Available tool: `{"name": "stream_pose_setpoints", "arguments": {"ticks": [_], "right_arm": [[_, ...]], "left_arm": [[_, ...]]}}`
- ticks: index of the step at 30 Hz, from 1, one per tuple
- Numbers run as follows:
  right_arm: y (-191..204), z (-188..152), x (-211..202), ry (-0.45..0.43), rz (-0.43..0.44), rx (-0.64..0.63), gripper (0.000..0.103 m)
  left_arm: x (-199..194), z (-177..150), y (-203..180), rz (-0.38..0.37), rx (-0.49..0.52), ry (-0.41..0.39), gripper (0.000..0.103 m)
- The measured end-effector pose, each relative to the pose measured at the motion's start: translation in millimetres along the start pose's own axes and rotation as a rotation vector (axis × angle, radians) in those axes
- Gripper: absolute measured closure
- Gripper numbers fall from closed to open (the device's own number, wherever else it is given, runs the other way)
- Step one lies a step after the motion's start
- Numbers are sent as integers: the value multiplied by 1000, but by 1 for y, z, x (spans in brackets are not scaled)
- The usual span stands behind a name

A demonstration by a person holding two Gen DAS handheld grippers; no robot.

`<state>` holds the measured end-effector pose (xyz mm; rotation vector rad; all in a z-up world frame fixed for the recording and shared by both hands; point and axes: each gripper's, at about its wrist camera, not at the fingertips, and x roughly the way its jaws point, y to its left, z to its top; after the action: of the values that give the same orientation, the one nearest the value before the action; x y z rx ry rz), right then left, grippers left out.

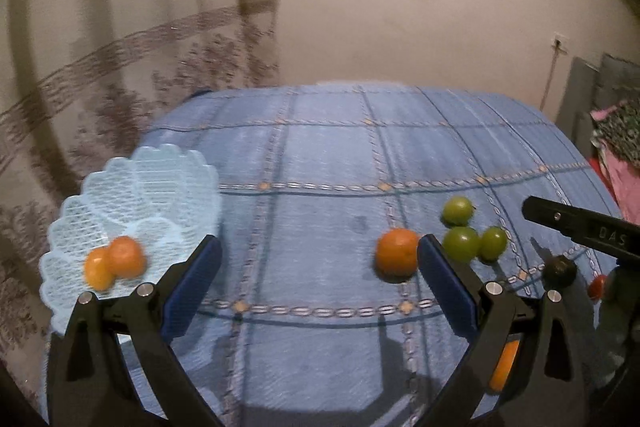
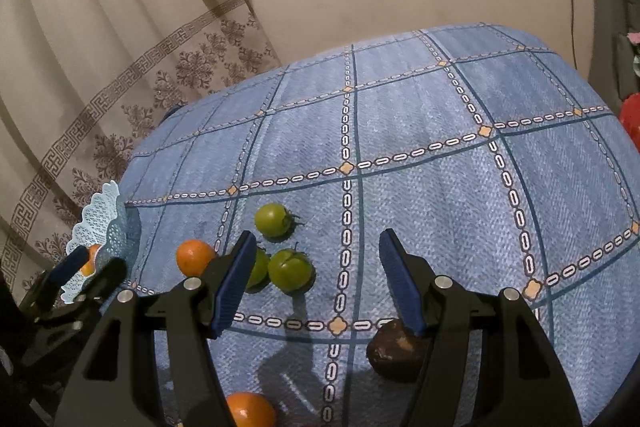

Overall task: Organize fruits
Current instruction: 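Move both open tools back toward the remaining fruit, then grasp a round orange with the left tool while the right tool grasps a green tomato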

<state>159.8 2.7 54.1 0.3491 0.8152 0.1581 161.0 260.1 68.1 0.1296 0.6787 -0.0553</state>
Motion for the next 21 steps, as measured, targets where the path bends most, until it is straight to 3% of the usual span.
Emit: {"name": "stream_pose_setpoints", "arguments": {"ticks": [6,11,14,17,19,21], "right_arm": [[0,-1,-1,-7,-2,-2,39],[0,-3,1,-10,-6,-7,39],[0,-4,2,-6,-6,-8,39],[1,-5,4,-4,-9,-20,39],[3,-6,5,-5,-10,-30,39],[4,-7,7,-4,-8,-40,39]], "left_arm": [[27,-3,-21,-28,68,48,4],[43,-2,-27,-61,69,83,5],[52,-1,-28,-93,62,109,15],[61,-3,-30,-137,55,137,30],[69,-7,-31,-180,35,168,45],[74,-11,-30,-210,14,170,53]]}}
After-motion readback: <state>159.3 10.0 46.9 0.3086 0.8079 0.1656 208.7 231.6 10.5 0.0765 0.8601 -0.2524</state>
